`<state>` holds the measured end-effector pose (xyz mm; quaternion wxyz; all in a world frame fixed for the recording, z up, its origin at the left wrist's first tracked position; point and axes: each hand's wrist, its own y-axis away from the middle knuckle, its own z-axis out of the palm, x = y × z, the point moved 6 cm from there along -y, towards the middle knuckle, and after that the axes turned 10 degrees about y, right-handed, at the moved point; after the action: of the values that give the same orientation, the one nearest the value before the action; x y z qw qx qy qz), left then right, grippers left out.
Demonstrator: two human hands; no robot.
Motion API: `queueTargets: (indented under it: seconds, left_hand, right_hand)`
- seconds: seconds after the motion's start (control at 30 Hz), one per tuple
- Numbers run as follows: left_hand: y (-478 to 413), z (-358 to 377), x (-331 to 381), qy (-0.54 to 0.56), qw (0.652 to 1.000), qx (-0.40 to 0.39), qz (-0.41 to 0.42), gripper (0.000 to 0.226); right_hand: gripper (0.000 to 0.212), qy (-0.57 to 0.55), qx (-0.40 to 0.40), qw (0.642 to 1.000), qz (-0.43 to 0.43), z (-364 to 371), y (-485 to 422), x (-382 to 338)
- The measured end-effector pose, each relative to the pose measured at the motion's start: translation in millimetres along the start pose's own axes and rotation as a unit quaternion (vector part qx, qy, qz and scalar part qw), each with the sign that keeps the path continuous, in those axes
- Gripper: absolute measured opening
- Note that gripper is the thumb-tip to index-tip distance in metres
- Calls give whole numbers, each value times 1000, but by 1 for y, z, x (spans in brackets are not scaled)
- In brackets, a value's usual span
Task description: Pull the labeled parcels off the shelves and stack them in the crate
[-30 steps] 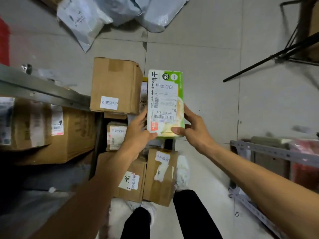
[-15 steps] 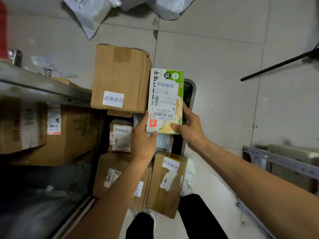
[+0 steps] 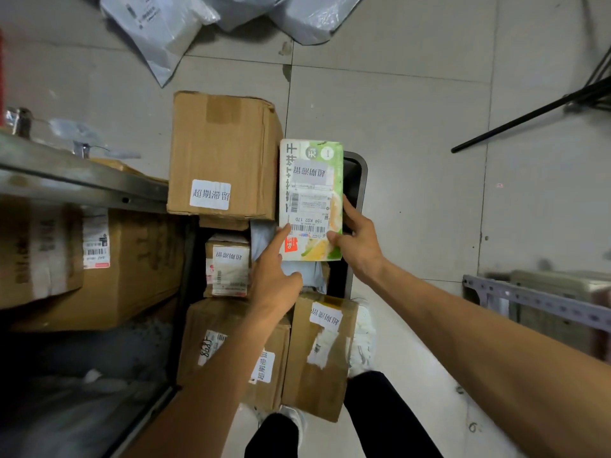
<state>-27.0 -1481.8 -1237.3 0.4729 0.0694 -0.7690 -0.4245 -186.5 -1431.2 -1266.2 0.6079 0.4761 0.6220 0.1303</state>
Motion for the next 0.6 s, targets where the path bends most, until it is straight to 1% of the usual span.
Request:
queueTargets:
  seconds: [0.07,0.2,0.27,0.33,0.43,0.5,0.6]
  left_hand:
    - [5,-2,6,-28,1000,-8,9,81]
    - [25,-12,38,-115,993,-5,39,71]
    - [35,-18,58,-136,990,-2,47,71]
    - [48,-23,83,-154,986,-8,66,71]
    - [71,-30,124,-187,977,-21,97,66]
    - [88,-33,149,-213,971,-40,97,65]
    - [120,-38,188,-280,953,-81,81,61]
  right_hand:
    - [77,26,-22,999,0,-1,4,-4]
    - [72,147,-29,989,5,-15,26,-28]
    - [63,208,-28,978,5,-26,43,-47]
    - [53,271,-36,962,-8,-37,64,-69]
    - [50,349,-49,935,-29,-54,97,-102]
    - [47,399,-64,914,-42,-65,121,-125]
    - [44,487,-95,866,-58,-81,167,-164]
